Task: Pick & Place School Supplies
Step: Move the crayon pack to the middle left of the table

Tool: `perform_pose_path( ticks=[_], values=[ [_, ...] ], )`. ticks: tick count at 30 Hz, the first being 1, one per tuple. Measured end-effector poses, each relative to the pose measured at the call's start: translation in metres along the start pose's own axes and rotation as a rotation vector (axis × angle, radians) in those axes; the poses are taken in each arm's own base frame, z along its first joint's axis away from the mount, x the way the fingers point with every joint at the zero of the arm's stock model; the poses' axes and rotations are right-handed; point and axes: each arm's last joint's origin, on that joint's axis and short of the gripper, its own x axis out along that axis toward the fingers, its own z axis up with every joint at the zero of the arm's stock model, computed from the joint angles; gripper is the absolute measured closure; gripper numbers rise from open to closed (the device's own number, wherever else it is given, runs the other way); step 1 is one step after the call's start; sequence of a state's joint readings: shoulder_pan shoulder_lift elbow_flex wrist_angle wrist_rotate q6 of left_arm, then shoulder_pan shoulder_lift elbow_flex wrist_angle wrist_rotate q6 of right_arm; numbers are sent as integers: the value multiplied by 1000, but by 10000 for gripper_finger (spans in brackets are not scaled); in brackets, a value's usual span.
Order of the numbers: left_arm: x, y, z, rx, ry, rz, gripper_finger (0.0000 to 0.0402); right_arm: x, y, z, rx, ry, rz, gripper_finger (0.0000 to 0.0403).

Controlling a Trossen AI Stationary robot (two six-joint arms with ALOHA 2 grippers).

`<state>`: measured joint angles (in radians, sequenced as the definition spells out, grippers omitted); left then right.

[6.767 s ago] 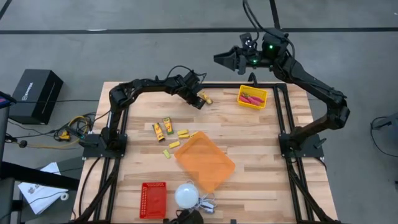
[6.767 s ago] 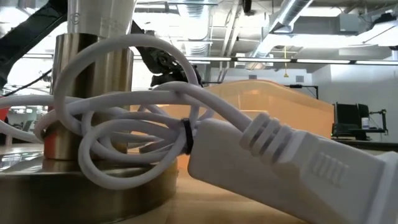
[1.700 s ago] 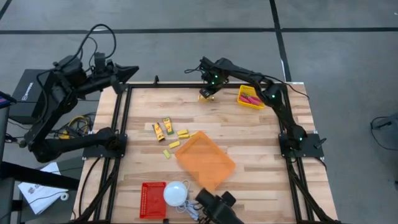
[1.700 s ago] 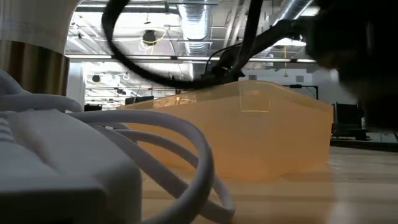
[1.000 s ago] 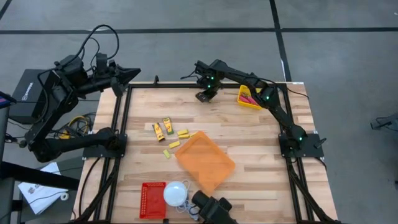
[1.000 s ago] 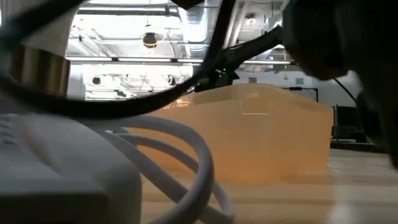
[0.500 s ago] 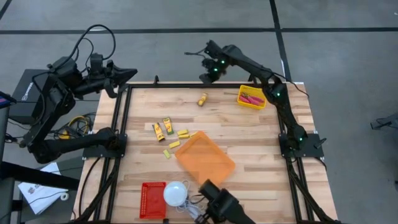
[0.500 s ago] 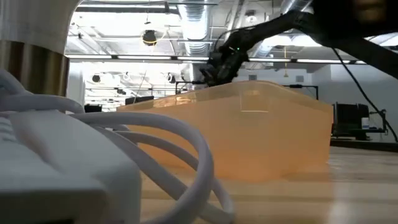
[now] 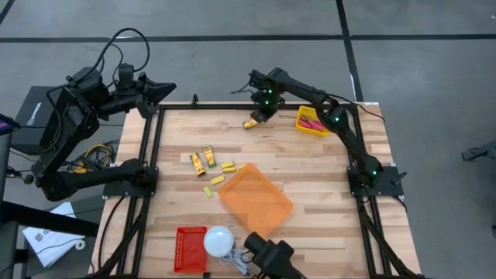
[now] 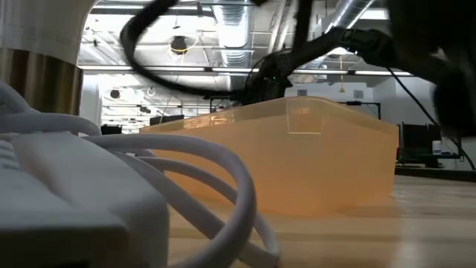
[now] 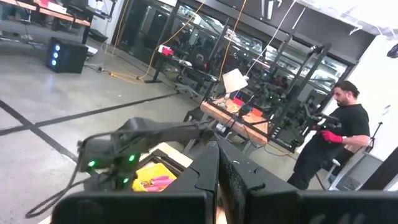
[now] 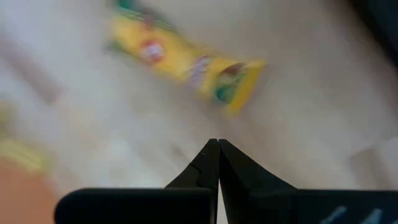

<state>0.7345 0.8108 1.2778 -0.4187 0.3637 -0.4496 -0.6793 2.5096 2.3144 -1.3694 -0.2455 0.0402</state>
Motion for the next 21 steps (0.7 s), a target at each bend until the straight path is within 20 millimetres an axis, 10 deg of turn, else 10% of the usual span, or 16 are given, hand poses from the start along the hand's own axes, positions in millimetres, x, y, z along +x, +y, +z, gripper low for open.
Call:
perform_pose_path(
  ticks=[21],
  values=[
    [3,1,-1,2,21,-23,401,17,-32,2,38,69,-109,403]
  ],
)
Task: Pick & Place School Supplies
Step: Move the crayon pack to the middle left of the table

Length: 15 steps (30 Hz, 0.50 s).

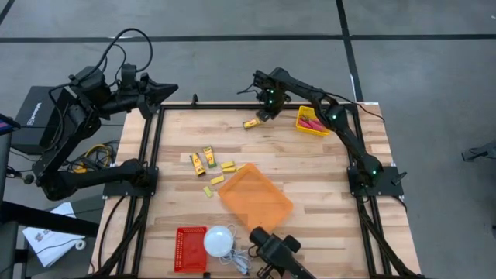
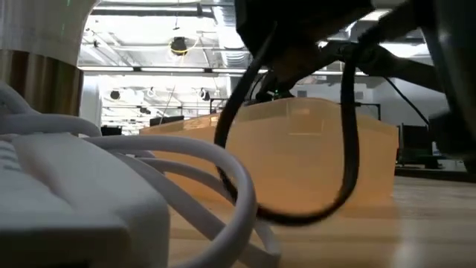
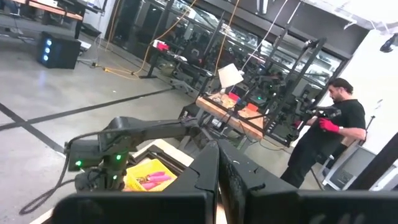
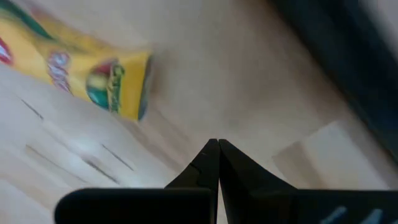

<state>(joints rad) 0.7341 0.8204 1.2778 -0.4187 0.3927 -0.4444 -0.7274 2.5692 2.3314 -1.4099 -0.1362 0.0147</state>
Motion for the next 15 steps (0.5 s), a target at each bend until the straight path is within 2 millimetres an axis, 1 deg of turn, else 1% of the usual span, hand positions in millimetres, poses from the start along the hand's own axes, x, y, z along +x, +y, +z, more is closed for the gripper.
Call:
perform_pose_path(
  ticks=[3,5,8,11,15],
  values=[
    [0,0,0,1,3,-6,401,10,1,1,-2,27,-5,403],
    [0,0,0,1,4,-6,401,11,1,0,-20,55,-44,403],
    [0,0,0,1,6,-6,401,10,3,2,-26,33,-65,403],
    [0,0,0,1,10,-16,401,11,2,3,-19,23,-56,403],
    [0,-1,-1,1,13,-21,401,11,3,4,-55,13,-57,403]
  ],
)
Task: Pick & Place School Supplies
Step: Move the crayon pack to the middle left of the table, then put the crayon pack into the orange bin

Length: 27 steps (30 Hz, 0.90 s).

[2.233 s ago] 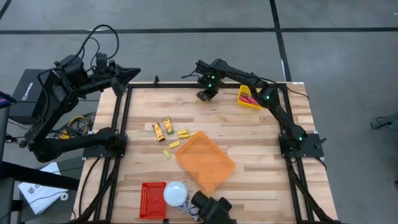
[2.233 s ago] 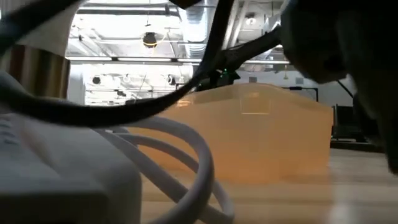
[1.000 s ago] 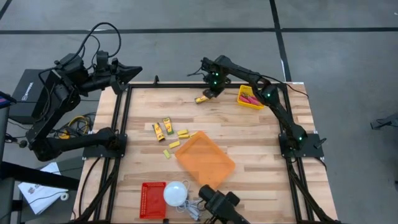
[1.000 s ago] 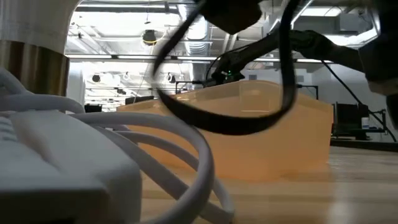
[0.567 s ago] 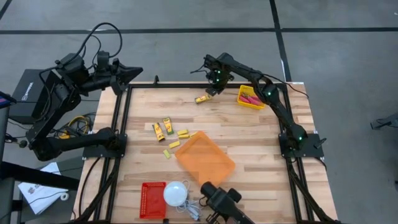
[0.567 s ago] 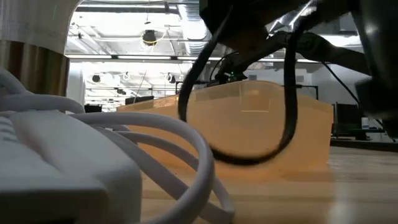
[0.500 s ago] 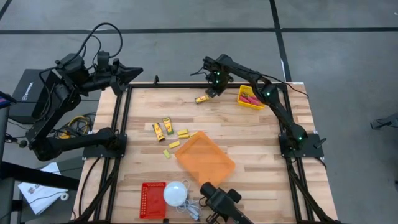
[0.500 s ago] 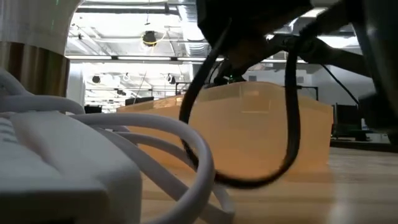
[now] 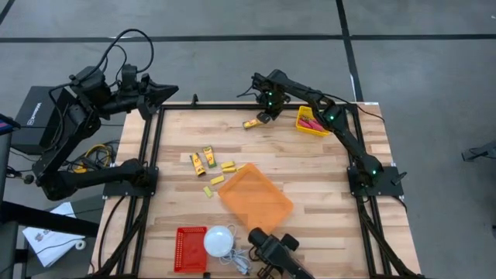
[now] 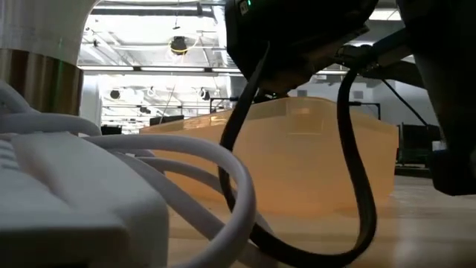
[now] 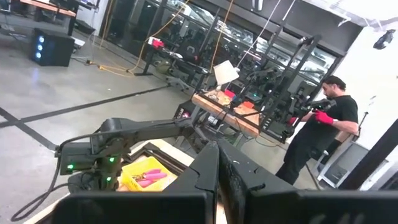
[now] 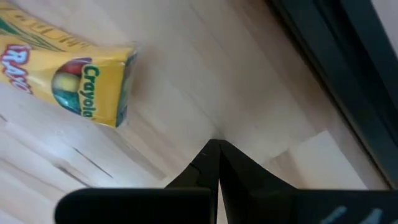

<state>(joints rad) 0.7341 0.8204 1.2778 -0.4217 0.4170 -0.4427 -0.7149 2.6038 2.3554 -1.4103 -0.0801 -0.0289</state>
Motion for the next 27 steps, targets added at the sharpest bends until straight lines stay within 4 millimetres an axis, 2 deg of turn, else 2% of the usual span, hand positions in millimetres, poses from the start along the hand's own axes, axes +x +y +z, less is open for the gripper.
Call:
perform_pose_path(
  ticks=[6,9,10,12,14,15,20,24,27],
  values=[
    [0,0,0,0,0,-1,401,0,0,3,-65,-31,-1,403],
    [0,0,0,0,0,-1,401,-1,-4,7,-174,-77,45,403],
    [0,0,0,0,0,-1,402,-3,-11,9,-229,-132,143,403],
    [0,0,0,-1,0,-1,401,-8,-26,11,-287,-245,448,403],
    [0,0,0,-4,-1,-1,401,-19,-40,9,-281,-334,648,403],
    [0,0,0,-5,-2,-1,402,-26,-43,11,-274,-378,677,403],
    [0,0,0,-10,-3,-1,401,-48,-47,7,-272,-437,645,403],
    [5,2,-1,5,14,0,401,-86,-43,-4,-313,-504,552,403],
    [15,9,-6,-17,85,-12,402,-113,-42,-13,-334,-561,509,403]
  ],
)
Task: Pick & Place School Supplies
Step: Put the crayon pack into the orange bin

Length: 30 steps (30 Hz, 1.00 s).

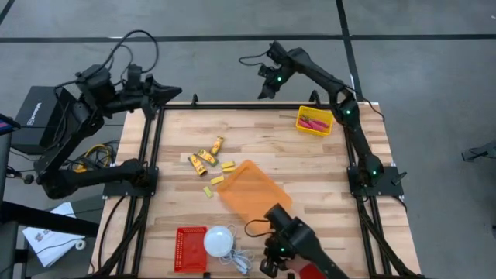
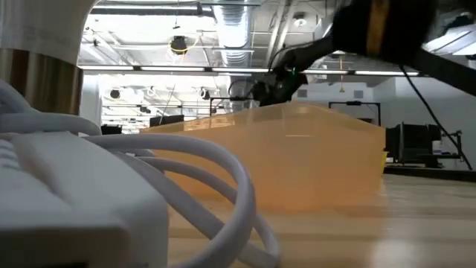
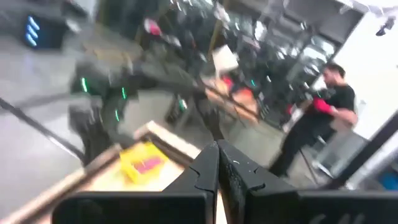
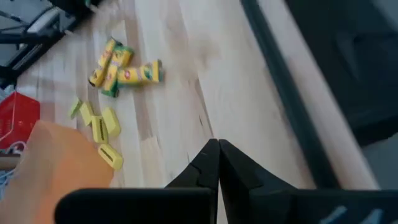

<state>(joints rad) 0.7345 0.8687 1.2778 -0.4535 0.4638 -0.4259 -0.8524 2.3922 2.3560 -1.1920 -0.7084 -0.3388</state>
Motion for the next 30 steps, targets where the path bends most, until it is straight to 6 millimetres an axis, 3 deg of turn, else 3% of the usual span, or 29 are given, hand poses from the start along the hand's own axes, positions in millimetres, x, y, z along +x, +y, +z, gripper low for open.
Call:
perform_pose_path(
  ticks=[2,8,15,22,30],
  values=[
    [11,8,-7,-37,92,-9,401,-22,13,7,-31,-59,-23,403],
    [62,37,-36,-48,375,40,398,-119,77,24,-161,-326,-39,403],
    [113,55,-63,-79,530,24,371,-216,169,4,-301,-526,-105,403],
    [152,89,-96,-125,679,179,286,-270,234,-27,-347,-649,-150,403],
    [176,121,-135,-161,860,390,178,-292,269,-49,-359,-707,-145,381]
  ],
)
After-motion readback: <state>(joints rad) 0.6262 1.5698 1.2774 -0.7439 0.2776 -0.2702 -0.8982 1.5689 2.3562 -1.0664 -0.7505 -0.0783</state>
